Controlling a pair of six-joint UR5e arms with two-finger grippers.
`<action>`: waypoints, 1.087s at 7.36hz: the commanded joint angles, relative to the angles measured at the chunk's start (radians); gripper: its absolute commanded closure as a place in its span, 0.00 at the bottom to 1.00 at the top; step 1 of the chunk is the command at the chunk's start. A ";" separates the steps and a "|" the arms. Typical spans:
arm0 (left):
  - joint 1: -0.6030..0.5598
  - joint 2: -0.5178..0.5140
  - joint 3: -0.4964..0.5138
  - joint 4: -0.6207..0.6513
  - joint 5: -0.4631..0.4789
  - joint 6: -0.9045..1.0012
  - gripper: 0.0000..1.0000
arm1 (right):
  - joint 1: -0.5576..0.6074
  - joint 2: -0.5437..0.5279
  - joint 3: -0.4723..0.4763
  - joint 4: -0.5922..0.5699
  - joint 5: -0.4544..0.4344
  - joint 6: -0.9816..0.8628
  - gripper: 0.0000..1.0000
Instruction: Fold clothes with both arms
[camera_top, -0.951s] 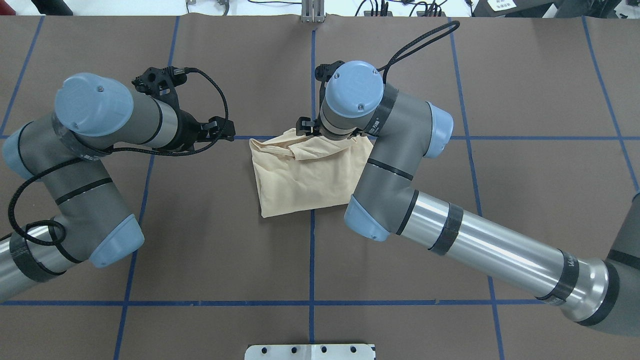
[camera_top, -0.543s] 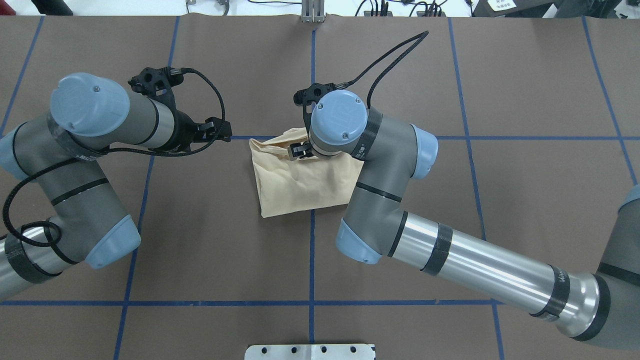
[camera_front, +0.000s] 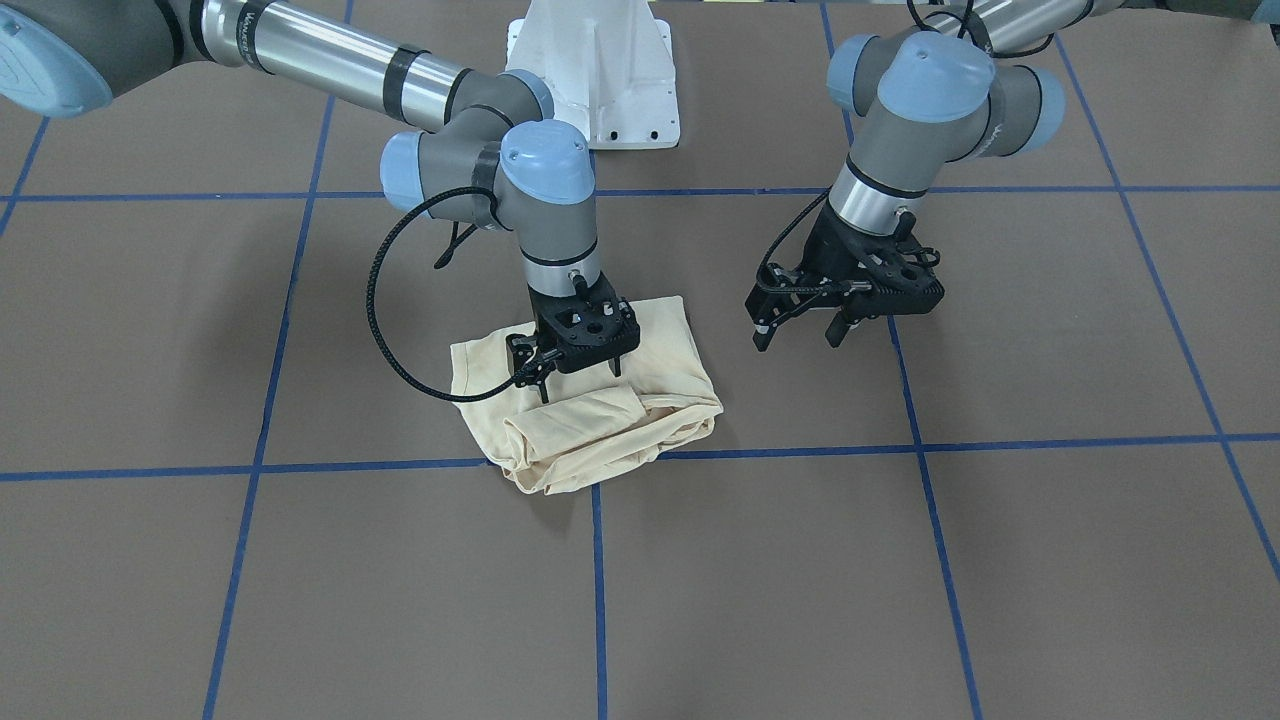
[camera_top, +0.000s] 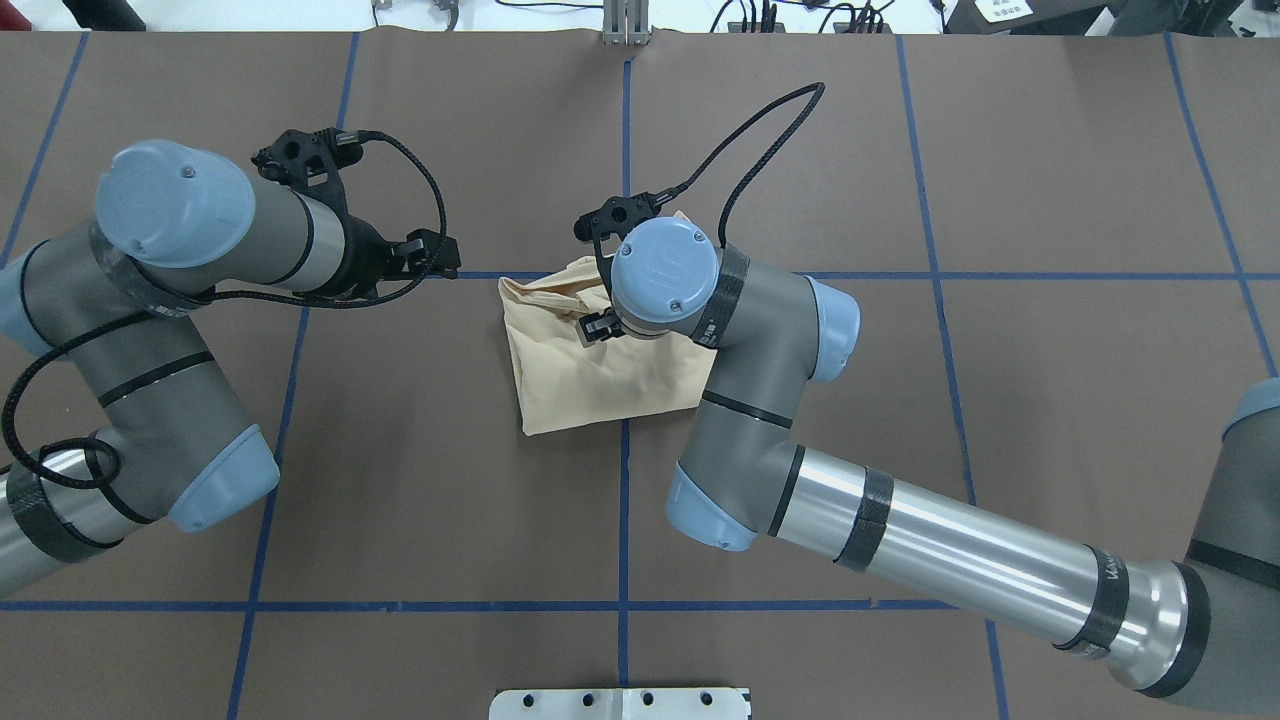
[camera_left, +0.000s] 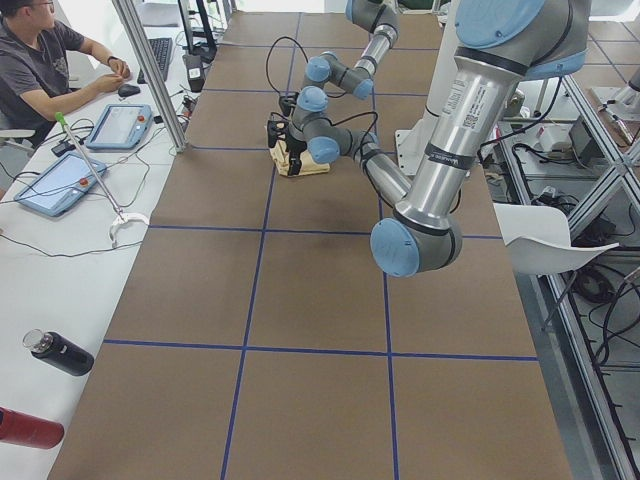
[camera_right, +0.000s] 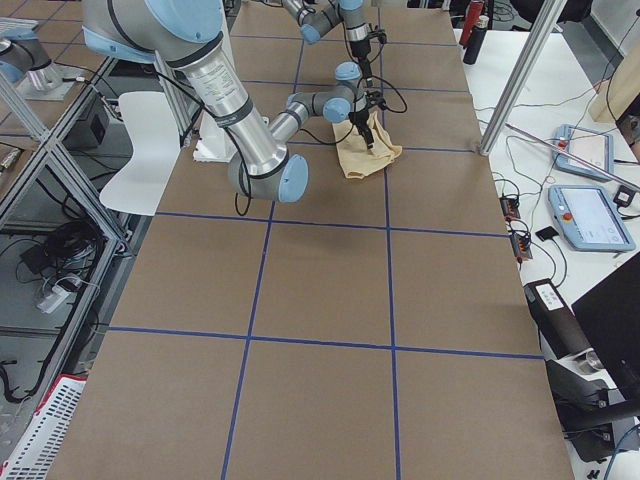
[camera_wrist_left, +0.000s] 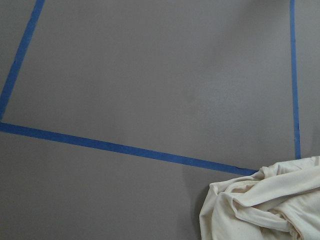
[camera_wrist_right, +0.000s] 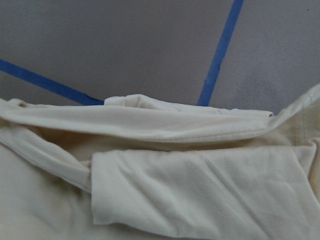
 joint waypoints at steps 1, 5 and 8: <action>-0.003 0.000 0.000 0.000 0.000 0.000 0.01 | 0.003 0.004 -0.002 0.001 -0.001 0.001 0.00; -0.003 0.000 -0.001 0.000 0.000 0.000 0.01 | 0.017 0.000 -0.013 0.001 0.000 0.007 0.00; -0.012 -0.002 0.002 0.000 0.000 0.005 0.01 | 0.016 -0.007 -0.014 0.001 0.016 0.011 0.00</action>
